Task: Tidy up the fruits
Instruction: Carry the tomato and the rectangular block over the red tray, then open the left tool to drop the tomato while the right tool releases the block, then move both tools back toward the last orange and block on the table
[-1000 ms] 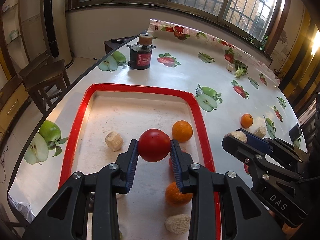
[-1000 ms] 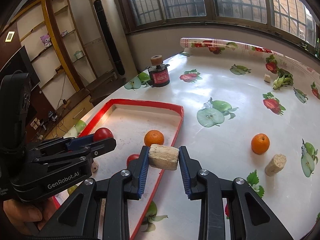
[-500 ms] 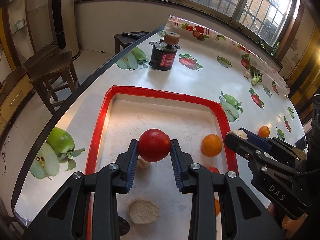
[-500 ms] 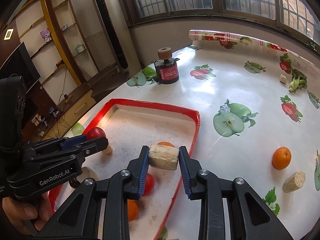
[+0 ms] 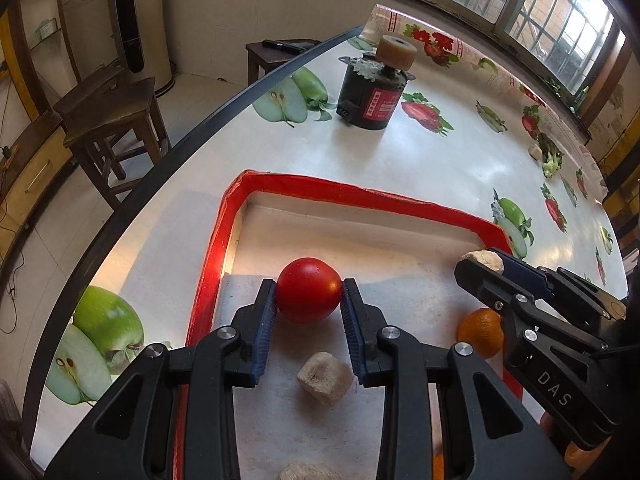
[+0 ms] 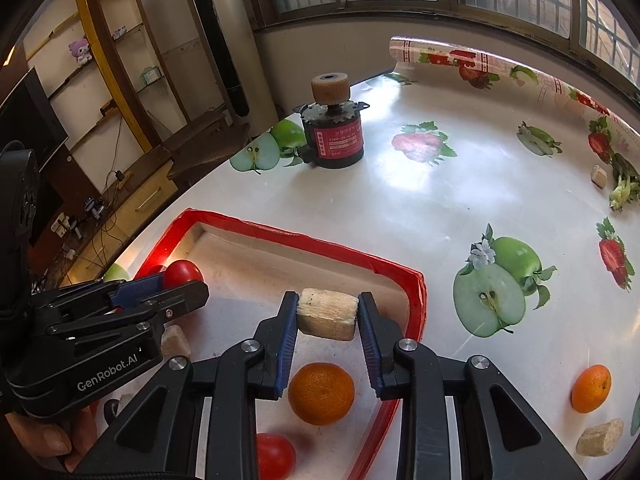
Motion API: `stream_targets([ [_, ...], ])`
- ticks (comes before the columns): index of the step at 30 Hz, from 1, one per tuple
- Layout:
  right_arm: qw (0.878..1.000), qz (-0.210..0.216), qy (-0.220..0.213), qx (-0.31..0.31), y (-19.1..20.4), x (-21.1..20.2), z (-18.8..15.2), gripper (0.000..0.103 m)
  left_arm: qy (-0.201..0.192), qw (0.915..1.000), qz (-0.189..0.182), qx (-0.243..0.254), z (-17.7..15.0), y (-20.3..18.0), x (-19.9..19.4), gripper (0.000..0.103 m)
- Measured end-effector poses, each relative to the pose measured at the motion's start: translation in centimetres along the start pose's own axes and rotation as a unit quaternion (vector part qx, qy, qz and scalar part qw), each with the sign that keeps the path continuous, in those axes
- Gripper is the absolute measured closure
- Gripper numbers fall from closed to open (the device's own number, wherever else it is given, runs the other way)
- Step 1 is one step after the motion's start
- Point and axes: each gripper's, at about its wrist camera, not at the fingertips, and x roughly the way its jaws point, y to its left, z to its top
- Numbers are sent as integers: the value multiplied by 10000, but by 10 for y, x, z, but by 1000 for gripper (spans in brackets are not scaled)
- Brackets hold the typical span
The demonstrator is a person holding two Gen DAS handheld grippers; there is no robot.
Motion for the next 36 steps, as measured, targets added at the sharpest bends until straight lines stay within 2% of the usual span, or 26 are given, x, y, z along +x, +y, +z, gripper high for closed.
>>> stream_targets([
  [10,9999,-40,149,-48,-2,13,-9,71,9,9999,106,55,-1,-3,-2,72],
  [12,9999,-35,153,-54,-2,11,-9,70,21,9998,175,78,-2,-4,-5,67],
  [13,9999,-18,143,-54,-1,9,-9,68,17,9998,194,83,-2,-5,-6,62],
  [14,9999,-15,118,-57,-1,7,-9,59,-16,9998,202,90,-3,-5,-9,52],
  [15,9999,13,78,-72,-1,4,-10,52,-66,9997,209,95,-4,-6,-12,46],
  [18,9999,-17,8,-140,3,-6,-13,41,-149,9996,213,72,-5,-5,-23,45],
  [27,9997,-33,-184,-148,1,-40,-29,41,-362,9993,133,26,-11,-6,-50,45],
  [36,9990,-68,-439,32,-18,-81,-49,40,-400,9991,-3,136,-21,-25,-62,45],
])
